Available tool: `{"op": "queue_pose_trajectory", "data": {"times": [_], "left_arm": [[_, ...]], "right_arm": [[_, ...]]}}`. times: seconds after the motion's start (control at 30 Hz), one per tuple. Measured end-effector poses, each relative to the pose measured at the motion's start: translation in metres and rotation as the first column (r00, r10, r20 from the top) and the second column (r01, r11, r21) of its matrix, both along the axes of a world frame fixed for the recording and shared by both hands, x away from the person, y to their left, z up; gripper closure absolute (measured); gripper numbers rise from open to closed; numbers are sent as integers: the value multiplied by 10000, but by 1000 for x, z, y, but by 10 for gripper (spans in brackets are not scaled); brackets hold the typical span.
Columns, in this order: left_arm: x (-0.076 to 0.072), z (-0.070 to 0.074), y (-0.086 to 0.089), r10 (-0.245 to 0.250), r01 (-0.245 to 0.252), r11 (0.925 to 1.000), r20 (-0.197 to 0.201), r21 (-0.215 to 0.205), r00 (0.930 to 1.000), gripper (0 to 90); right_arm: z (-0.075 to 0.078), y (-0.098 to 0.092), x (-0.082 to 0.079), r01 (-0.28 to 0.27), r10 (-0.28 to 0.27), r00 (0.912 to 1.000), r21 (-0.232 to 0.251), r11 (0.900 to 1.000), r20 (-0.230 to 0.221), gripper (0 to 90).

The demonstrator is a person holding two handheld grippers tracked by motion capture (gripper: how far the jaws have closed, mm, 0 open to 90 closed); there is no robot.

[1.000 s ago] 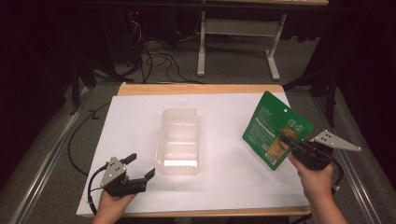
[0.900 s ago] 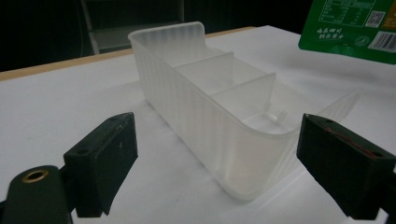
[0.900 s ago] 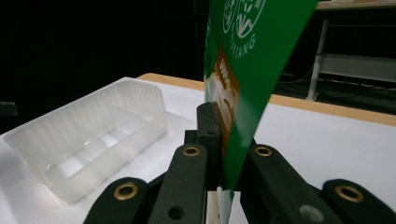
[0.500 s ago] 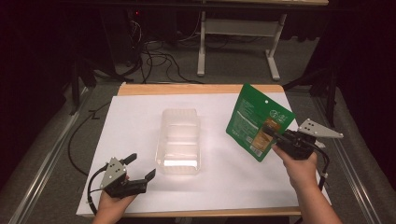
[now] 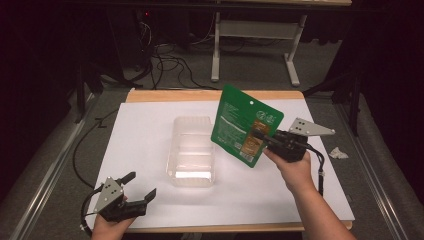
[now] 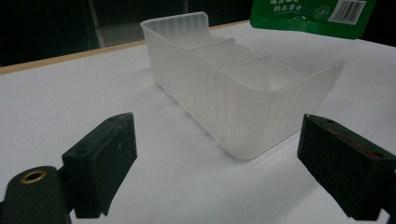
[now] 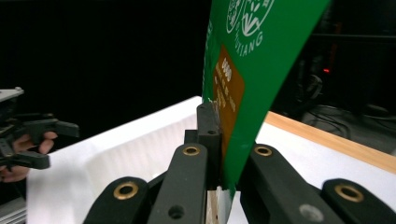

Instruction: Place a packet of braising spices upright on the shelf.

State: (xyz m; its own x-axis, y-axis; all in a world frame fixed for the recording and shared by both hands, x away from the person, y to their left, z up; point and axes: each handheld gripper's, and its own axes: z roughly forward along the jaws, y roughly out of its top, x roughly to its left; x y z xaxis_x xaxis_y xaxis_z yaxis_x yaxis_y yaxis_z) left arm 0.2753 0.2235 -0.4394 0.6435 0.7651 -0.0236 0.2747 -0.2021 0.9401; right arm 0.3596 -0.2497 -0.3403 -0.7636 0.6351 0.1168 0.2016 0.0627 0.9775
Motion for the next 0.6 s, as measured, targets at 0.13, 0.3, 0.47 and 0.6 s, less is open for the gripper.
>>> {"op": "queue_pose_trajectory", "data": {"times": [0.13,0.3,0.47,0.6], "left_arm": [[-1,0,1,18,-18,10000,-9,37,10000,126],[-1,-1,0,-15,15,10000,6,98,10000,126],[-1,-1,0,-22,22,10000,5,87,10000,126],[-1,-1,0,-46,46,10000,4,67,10000,126]], "right_arm": [[2,16,6,-425,425,9991,46,9991,78,900],[3,30,18,-817,817,9966,41,9966,120,900],[1,44,32,-1142,1143,9934,-52,9934,75,900],[0,56,45,-1494,1494,9888,-52,9888,27,900]]}}
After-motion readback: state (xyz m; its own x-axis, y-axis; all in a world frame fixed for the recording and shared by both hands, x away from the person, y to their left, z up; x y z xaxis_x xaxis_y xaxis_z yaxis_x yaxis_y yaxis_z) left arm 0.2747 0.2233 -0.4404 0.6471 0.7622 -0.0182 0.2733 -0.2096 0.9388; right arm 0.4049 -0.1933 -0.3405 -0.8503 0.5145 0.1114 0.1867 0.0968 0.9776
